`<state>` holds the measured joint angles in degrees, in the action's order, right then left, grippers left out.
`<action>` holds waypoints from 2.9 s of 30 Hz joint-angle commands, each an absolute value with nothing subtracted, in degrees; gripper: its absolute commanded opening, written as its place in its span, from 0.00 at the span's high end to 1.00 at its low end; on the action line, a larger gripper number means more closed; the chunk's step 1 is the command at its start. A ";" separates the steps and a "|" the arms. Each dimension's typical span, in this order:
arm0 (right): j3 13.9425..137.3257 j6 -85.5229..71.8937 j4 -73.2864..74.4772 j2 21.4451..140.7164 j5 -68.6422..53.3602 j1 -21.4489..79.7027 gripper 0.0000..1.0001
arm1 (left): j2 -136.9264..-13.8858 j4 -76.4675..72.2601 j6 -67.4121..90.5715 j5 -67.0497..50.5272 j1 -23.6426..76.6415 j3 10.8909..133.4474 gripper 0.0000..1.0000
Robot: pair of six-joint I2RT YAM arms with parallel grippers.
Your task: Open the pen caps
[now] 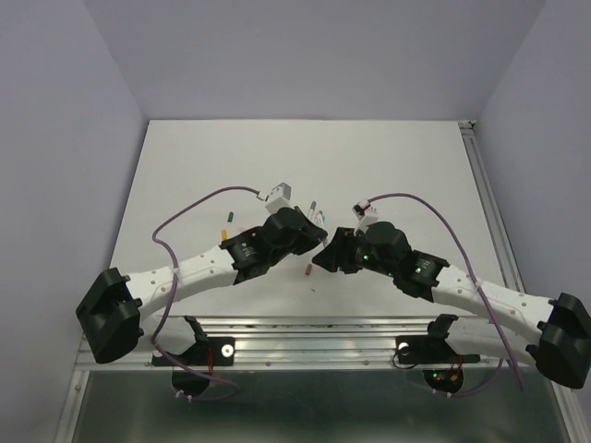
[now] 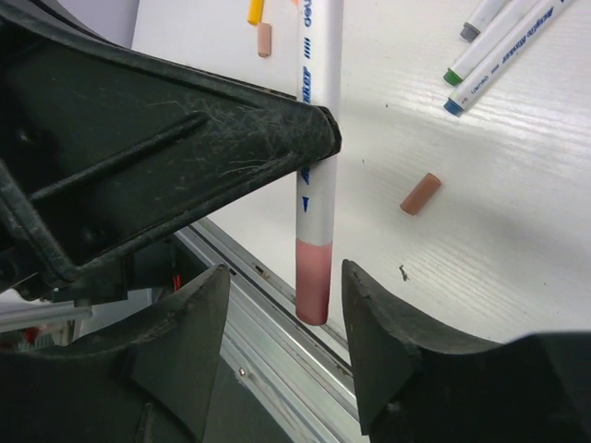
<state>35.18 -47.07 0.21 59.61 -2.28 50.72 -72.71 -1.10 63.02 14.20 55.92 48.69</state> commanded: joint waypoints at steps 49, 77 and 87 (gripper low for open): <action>19.34 -60.47 -10.81 44.47 -23.46 51.50 0.99 | -81.30 -15.82 55.19 18.01 41.75 57.13 1.00; 38.40 -52.38 26.00 45.52 17.47 50.89 0.99 | -103.09 -10.83 42.37 -0.53 44.72 70.48 1.00; 39.38 -52.21 30.06 46.85 23.03 49.48 0.99 | -115.56 -2.12 41.93 3.08 48.51 83.30 1.00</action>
